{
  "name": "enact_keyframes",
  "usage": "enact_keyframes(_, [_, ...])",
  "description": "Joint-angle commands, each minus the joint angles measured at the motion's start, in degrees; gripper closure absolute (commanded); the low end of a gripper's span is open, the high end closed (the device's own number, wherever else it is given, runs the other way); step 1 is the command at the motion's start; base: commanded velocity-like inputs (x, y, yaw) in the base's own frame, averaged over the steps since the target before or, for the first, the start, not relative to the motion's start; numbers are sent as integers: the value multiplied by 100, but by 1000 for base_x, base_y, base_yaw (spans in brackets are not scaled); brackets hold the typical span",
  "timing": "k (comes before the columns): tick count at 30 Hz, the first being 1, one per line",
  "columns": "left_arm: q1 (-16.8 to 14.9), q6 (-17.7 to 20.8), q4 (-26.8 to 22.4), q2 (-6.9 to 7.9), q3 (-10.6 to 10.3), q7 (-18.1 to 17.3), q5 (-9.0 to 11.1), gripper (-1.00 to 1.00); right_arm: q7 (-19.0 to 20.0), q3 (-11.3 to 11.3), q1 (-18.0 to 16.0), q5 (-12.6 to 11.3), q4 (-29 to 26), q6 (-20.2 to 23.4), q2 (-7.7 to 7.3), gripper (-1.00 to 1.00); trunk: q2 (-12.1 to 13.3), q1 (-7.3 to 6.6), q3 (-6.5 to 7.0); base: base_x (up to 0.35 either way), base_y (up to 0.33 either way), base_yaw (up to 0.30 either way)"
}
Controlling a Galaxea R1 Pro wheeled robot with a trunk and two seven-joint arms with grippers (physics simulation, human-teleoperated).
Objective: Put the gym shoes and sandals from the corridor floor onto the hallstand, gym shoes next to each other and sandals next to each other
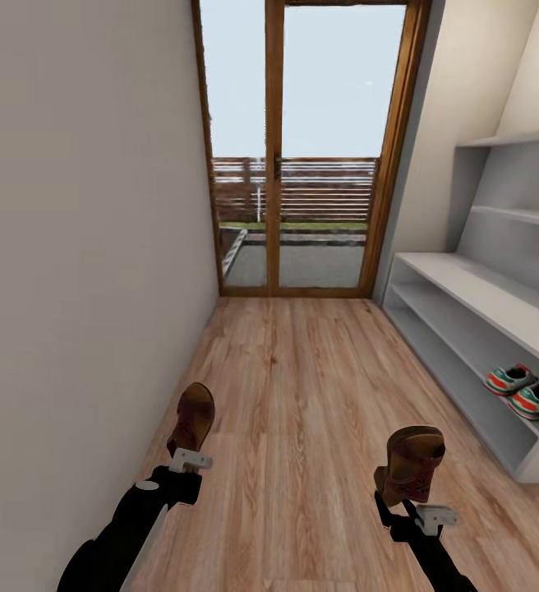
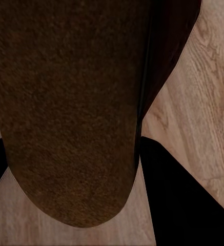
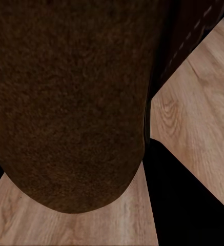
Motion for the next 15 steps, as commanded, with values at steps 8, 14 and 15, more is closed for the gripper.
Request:
enact_keyframes(8, [0, 0, -1, 0, 0, -9, -19, 100, -2, -5, -1, -4, -1, 0, 0, 100, 0, 0, 0, 336, 0, 0])
enact_keyframes(14, [0, 0, -1, 0, 0, -8, -19, 100, 0, -5, -1, -4, -1, 0, 0, 100, 0, 0, 0, 336, 0, 0])
enact_keyframes(15, [0, 0, -1, 0, 0, -9, -19, 100, -1, -5, -1, -4, -1, 0, 0, 100, 0, 0, 0, 336, 0, 0])
